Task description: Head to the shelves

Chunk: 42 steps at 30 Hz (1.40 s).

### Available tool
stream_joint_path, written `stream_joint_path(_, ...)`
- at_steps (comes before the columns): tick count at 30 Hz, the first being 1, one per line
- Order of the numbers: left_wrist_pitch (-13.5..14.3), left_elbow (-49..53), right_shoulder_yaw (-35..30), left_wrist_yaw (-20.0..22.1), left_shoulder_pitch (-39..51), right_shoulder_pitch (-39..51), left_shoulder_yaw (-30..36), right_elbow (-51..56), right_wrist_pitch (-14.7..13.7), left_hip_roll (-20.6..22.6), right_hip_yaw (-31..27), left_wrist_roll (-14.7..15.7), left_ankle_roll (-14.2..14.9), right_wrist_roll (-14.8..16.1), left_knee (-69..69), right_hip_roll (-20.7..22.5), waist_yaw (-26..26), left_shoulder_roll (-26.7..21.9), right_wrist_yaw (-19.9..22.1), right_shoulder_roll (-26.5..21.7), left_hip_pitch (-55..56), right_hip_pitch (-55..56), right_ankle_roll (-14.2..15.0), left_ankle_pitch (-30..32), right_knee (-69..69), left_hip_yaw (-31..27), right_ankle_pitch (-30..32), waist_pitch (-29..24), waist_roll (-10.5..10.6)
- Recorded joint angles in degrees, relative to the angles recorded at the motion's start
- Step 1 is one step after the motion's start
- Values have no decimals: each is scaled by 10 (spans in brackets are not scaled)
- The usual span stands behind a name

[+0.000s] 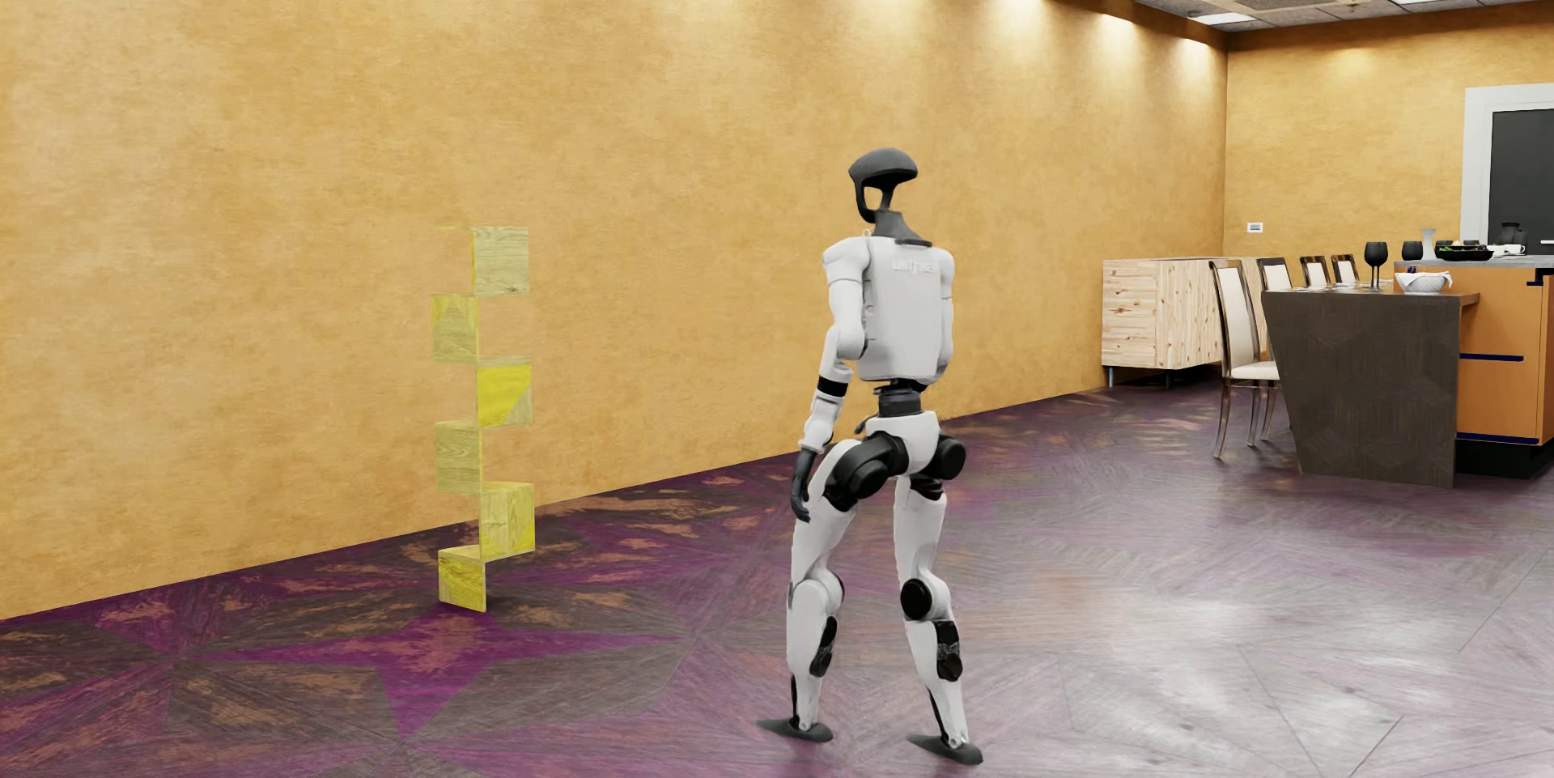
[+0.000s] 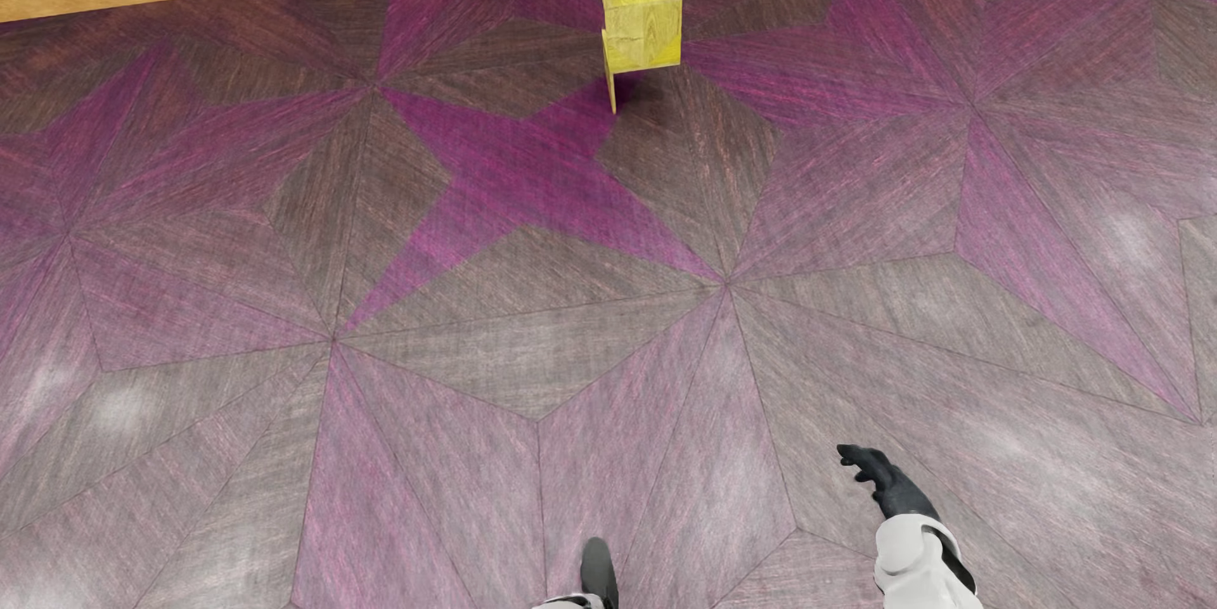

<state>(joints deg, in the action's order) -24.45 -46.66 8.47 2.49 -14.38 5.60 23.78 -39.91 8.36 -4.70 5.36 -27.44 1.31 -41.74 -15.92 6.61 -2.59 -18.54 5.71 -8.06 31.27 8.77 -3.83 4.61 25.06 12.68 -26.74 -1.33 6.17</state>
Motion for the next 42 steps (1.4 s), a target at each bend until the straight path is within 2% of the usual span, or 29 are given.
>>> stream_joint_path(1,-5,-11,-3,-9,-14,5,-10,16,-9,-1,-5,2,-76,9,-4,0,0,9,5,3,-8,-8,5,-11,12,15,-8,5,-2)
stream_joint_path(2,-9,-26,-1,-22,-20,3,-14,31,-15,3,-5,3,-93,21,-16,-10,0,23,12,5,-19,-11,13,-22,42,26,-11,8,-6)
stream_joint_path(3,-14,-43,6,-33,-16,-8,-17,44,-19,7,-1,2,-80,34,-40,-23,0,34,24,14,-26,3,14,-45,103,24,10,8,-14)
stream_joint_path(4,-21,-59,9,-45,-8,-28,-13,49,-21,12,1,-6,-73,42,-66,-40,0,45,32,26,-35,28,33,-72,186,25,60,8,-21)
stream_joint_path(5,-19,-65,2,-65,0,-46,-4,46,-18,16,-16,-18,-70,44,-88,-52,1,57,23,32,-48,63,92,-98,277,32,129,7,-28)
stream_joint_path(6,-11,-59,-23,-80,7,-58,1,34,-14,16,-41,-29,-68,25,-106,-56,1,67,-9,25,-64,100,146,-123,367,42,186,7,-35)
stream_joint_path(7,1,-45,-50,-76,14,-63,-4,18,-9,18,-72,-35,-64,1,-119,-52,1,76,-58,13,-83,138,173,-146,451,52,220,5,-43)
stream_joint_path(8,7,-34,-65,-52,26,-69,-20,-1,2,20,-86,-35,-58,-19,-130,-58,-2,88,-100,4,-101,171,179,-166,515,60,221,3,-52)
stream_joint_path(9,9,-30,-57,-13,46,-80,-40,-22,23,23,-83,-29,-51,-26,-134,-89,-3,102,-112,5,-120,202,176,-181,550,62,203,2,-61)
stream_joint_path(10,8,-32,-36,17,72,-94,-50,-44,48,27,-73,-29,-43,-23,-134,-126,-2,115,-100,13,-140,227,157,-193,554,58,199,1,-70)
stream_joint_path(12,16,-39,7,25,133,-127,-31,-87,84,36,-60,-55,-26,-9,-125,-183,7,126,-67,26,-172,259,137,-211,474,38,151,2,-85)
stream_joint_path(14,50,-24,35,12,194,-165,-2,-101,92,44,-54,-78,-6,1,-120,-217,21,130,-81,21,-192,259,120,-229,291,5,133,6,-97)
stream_joint_path(15,68,-12,53,8,219,-187,9,-97,90,42,-38,-84,2,10,-105,-227,27,129,-80,27,-203,235,108,-231,176,-17,151,10,-102)
stream_joint_path(17,92,11,88,19,258,-233,27,-81,90,42,-1,-93,23,28,-116,-244,36,130,-57,44,-205,203,96,-248,160,-58,80,14,-114)
stream_joint_path(19,95,37,76,37,263,-245,13,-91,92,15,43,-91,43,20,-142,-232,44,125,-52,61,-199,182,64,-252,165,-81,71,13,-117)
stream_joint_path(22,90,49,10,52,248,-230,-6,-90,74,-34,110,-77,63,-28,-243,-201,56,131,-107,54,-139,140,48,-204,139,-119,65,4,-104)
stream_joint_path(24,91,22,-5,8,248,-217,37,-57,58,-66,148,-98,101,-37,-326,-184,59,119,-96,42,-89,110,44,-154,117,-122,59,-2,-87)
stream_joint_path(25,90,4,-4,-22,246,-205,53,-41,50,-87,157,-109,105,-34,-361,-175,59,110,-74,35,-68,98,42,-149,107,-107,58,-5,-78)
stream_joint_path(27,63,-32,8,-43,224,-171,45,-15,38,-115,164,-102,74,-12,-413,-151,55,99,-43,23,-36,72,37,-162,74,-82,61,-7,-61)
stream_joint_path(29,29,-56,32,14,188,-133,20,17,44,-123,166,-91,54,21,-435,-125,48,88,-16,26,-12,45,36,-175,30,-70,70,-6,-45)
stream_joint_path(30,20,-68,45,38,169,-129,11,32,26,-113,164,-82,41,37,-432,-114,44,80,-4,24,-4,35,37,-183,11,-71,74,-4,-37)
stream_joint_path(33,13,-62,41,9,95,-105,-31,61,-12,-52,139,-28,67,58,-326,-93,34,62,16,26,-12,26,47,-185,-20,-105,79,6,-19)
stream_joint_path(34,20,-51,35,-10,65,-100,-43,64,-18,-34,126,-13,32,56,-251,-89,32,55,14,26,-34,25,50,-162,-33,-110,83,10,-15)
stream_joint_path(35,22,-43,28,-18,37,-95,-56,62,-19,-44,114,-2,0,54,-204,-84,31,54,8,30,-61,28,54,-182,-36,-78,85,13,-11)
stream_joint_path(36,17,-42,19,-16,18,-90,-61,54,-16,-52,100,2,-12,49,-168,-80,30,60,4,32,-84,29,58,-197,-39,-50,87,16,-8)
stream_joint_path(38,1,-65,20,-25,12,-96,-38,35,-1,-48,77,-17,-15,47,-117,-83,28,74,1,42,-116,30,67,-188,-43,-20,91,20,-9)
stream_joint_path(39,-3,-79,29,-47,23,-107,-19,25,10,-43,73,-31,-16,48,-111,-90,28,79,4,52,-119,35,71,-187,-36,-14,86,21,-13)
stream_joint_path(41,-1,-80,48,-90,53,-132,10,2,23,-26,66,-54,-20,48,-107,-110,31,83,-9,68,-120,45,81,-190,-14,-6,66,19,-21)
stream_joint_path(42,1,-70,50,-87,70,-142,11,-12,26,-14,60,-58,-25,41,-109,-125,32,90,-19,68,-120,61,87,-196,18,-1,51,17,-25)
